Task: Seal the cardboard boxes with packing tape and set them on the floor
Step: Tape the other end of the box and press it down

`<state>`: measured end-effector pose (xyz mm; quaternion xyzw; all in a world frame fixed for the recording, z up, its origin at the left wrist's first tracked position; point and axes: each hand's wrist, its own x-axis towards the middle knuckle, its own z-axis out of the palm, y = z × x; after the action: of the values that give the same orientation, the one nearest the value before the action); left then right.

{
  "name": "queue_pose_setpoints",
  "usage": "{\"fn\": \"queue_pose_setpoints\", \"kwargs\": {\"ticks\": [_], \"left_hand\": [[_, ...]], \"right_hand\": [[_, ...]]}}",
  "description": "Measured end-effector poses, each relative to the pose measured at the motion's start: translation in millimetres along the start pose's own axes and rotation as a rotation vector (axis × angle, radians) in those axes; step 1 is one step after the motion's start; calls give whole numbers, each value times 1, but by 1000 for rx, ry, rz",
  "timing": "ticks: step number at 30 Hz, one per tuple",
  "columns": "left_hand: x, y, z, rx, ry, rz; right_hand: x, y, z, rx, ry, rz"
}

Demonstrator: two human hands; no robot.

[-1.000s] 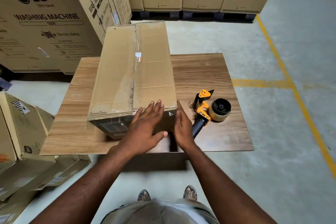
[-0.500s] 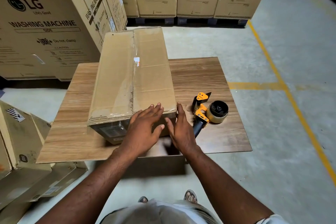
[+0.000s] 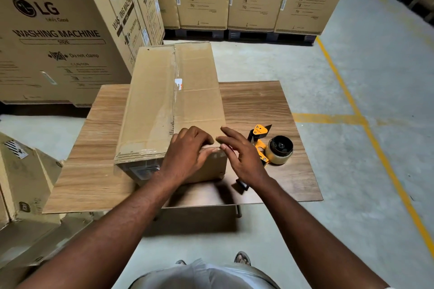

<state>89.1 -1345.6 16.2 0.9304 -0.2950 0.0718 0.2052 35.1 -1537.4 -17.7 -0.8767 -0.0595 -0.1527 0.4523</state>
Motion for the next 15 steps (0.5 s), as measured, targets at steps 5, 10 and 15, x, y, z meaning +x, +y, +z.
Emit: {"fn": "queue_pose_setpoints", "kwargs": {"ticks": [5, 10, 15], "left_hand": [[-6, -2, 5, 122, 49, 88], [-11, -6, 0, 118, -19, 129], [-11, -11, -11, -23, -70, 80]], "right_hand": [[-8, 15, -8, -267, -112, -168], [-6, 9, -7, -332, -131, -182], [4, -10, 2, -298, -119, -220]]}}
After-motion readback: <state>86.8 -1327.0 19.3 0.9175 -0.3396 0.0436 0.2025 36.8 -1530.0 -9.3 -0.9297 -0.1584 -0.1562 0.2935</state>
